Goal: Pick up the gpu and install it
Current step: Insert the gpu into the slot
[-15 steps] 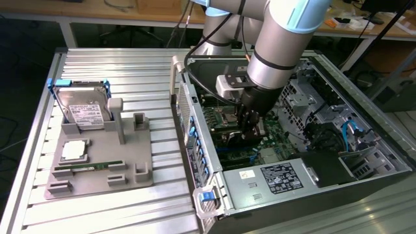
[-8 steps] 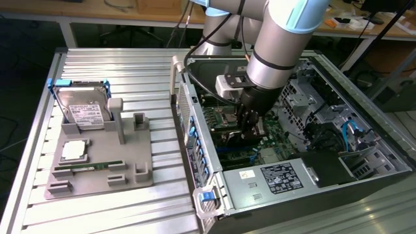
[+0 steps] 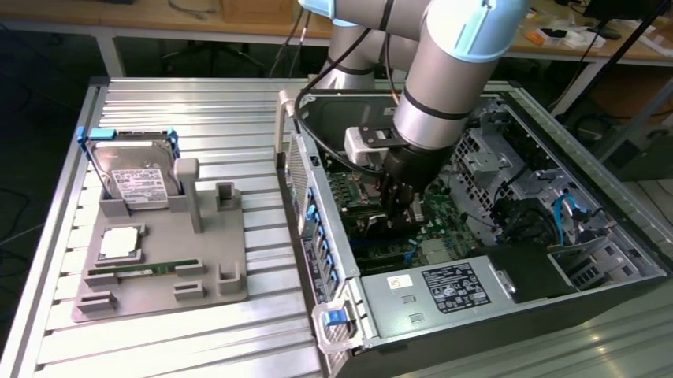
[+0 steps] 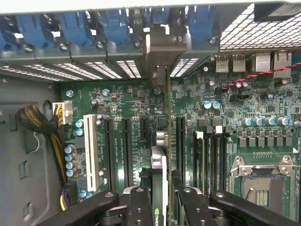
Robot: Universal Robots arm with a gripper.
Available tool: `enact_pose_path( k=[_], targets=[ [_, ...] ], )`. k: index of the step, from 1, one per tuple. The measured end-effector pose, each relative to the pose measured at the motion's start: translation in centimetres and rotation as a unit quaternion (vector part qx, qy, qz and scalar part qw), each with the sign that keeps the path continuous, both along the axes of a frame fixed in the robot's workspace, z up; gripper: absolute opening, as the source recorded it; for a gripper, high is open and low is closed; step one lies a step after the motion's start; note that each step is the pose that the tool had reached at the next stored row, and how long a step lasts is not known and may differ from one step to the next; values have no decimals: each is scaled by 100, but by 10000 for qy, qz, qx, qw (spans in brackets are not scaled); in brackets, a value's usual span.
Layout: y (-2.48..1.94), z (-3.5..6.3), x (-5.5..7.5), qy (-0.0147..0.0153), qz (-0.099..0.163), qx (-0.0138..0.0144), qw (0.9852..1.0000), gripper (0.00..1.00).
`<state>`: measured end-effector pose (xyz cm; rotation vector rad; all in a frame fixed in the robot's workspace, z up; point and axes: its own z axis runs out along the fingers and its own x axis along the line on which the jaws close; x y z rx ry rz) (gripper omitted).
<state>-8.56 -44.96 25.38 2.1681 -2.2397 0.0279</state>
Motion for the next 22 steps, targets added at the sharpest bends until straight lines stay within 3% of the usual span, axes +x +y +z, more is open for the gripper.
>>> enact_pose_path(
  k=[6,12,22],
  targets=[
    [4,17,-1,-5,0,11,10000,27],
    [23,35,-2,-1,0,2,10000,27],
    [15,19,-8,-2,0,2,10000,27]
  ],
)
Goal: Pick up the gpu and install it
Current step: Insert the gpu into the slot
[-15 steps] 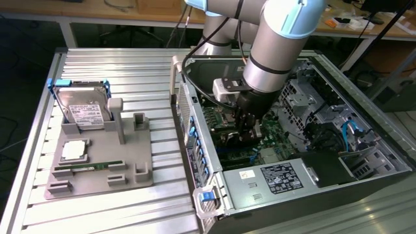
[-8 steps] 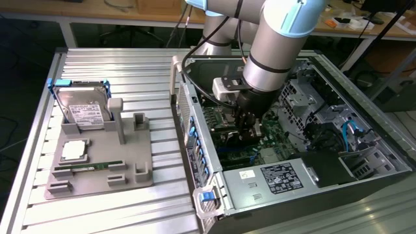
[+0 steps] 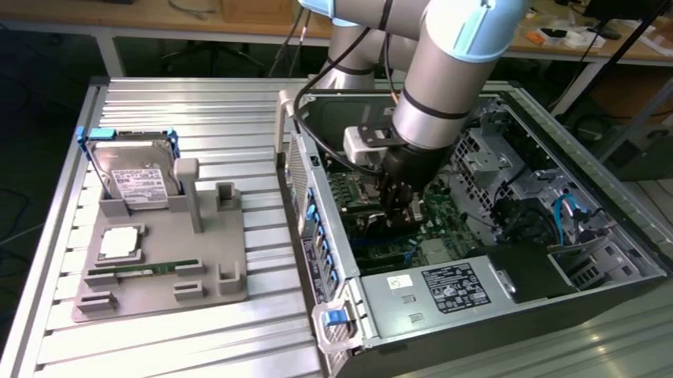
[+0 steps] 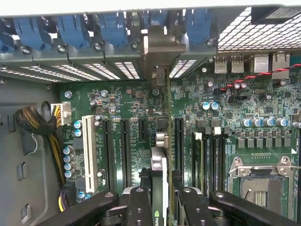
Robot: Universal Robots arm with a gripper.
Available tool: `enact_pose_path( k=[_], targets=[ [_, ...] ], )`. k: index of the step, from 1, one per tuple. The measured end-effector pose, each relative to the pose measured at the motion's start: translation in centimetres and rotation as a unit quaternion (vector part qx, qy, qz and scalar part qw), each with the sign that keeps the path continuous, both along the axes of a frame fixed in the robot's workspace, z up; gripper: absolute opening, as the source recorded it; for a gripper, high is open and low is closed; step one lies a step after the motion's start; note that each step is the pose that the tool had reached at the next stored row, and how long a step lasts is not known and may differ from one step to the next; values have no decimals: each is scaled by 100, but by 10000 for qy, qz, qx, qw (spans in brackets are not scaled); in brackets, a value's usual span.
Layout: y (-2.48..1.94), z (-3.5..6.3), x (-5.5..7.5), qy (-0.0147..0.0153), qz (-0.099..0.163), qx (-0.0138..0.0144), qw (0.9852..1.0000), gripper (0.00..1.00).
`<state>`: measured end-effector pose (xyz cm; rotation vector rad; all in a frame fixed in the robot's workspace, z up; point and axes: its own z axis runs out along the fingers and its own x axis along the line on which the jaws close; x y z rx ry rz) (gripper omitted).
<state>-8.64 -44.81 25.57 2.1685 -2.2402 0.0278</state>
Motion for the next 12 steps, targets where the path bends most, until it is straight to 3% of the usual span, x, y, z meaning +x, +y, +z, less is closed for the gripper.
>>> enact_pose_path(
  k=[12],
  targets=[
    [0,-87,-11,1,0,-3,10000,27]
  ],
)
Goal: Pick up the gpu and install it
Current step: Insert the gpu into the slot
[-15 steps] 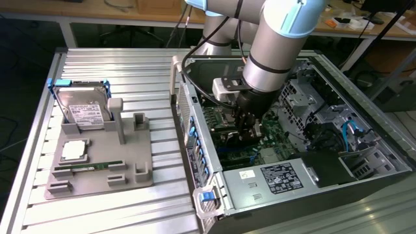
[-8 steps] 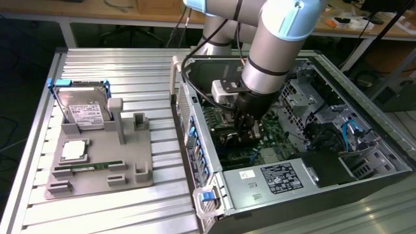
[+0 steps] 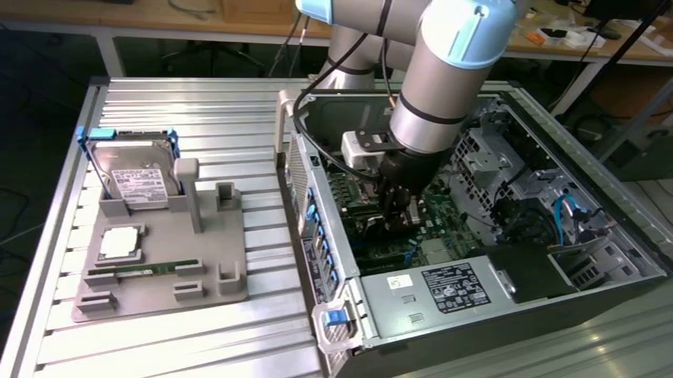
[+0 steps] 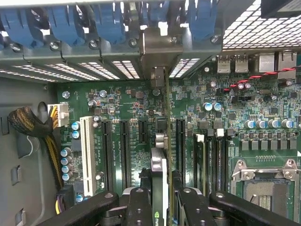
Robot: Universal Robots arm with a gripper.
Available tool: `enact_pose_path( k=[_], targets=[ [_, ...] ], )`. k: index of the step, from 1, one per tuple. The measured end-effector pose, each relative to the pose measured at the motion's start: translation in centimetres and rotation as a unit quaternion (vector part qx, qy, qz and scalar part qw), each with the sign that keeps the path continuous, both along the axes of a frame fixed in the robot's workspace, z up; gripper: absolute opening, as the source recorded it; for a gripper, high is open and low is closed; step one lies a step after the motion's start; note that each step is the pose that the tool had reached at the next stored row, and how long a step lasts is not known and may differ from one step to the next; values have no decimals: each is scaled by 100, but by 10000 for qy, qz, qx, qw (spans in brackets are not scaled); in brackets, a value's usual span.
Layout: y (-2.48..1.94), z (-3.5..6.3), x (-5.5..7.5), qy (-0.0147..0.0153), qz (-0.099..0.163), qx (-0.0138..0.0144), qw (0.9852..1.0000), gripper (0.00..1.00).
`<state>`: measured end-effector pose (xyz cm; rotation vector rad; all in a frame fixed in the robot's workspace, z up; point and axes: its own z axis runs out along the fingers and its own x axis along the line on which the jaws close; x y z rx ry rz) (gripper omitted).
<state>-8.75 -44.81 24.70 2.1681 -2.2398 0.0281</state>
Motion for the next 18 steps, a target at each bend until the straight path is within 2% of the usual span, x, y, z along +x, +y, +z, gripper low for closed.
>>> enact_pose_path(
  k=[13,18],
  targets=[
    [0,-4,0,-1,0,-1,10000,27],
    [-1,-65,-5,1,0,-5,10000,27]
  ],
)
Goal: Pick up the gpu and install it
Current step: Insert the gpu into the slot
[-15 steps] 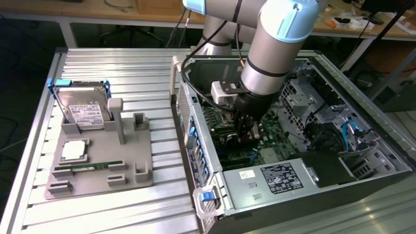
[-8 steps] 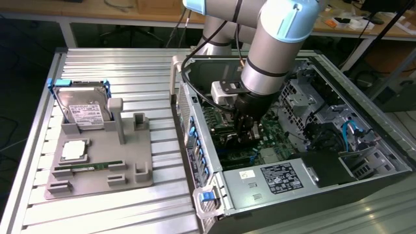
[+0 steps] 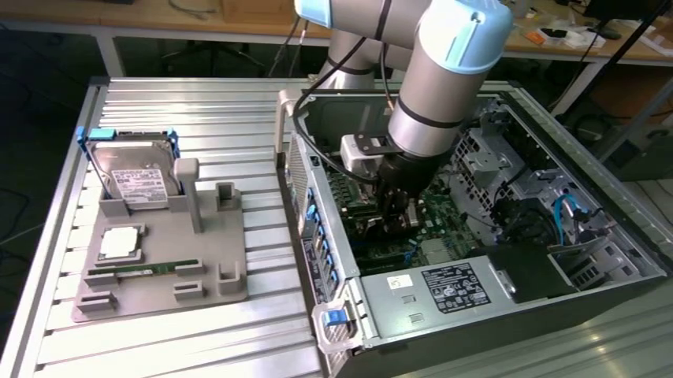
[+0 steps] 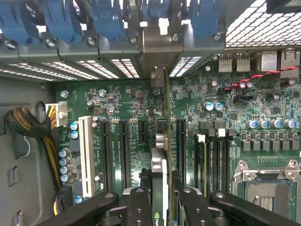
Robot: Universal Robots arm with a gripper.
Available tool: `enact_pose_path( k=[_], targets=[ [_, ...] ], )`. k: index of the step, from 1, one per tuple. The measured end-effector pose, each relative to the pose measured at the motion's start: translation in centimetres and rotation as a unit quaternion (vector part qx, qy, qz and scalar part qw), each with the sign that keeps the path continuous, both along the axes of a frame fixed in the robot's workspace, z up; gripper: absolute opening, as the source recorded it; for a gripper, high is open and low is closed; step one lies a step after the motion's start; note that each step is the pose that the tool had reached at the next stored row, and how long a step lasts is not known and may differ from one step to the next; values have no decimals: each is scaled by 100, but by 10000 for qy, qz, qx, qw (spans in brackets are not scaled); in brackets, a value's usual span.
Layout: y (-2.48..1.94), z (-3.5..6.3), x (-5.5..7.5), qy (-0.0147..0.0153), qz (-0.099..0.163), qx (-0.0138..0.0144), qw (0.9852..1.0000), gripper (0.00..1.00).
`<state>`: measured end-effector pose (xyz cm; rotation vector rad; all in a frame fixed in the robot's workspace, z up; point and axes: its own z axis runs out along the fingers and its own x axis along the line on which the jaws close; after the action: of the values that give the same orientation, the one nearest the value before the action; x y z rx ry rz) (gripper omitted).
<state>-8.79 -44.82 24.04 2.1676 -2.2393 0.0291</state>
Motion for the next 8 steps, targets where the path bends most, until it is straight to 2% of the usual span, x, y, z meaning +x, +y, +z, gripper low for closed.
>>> enact_pose_path(
  k=[2,8],
  targets=[
    [0,-31,-1,0,0,1,10000,27],
    [1,-37,-1,-2,0,4,10000,27]
  ],
)
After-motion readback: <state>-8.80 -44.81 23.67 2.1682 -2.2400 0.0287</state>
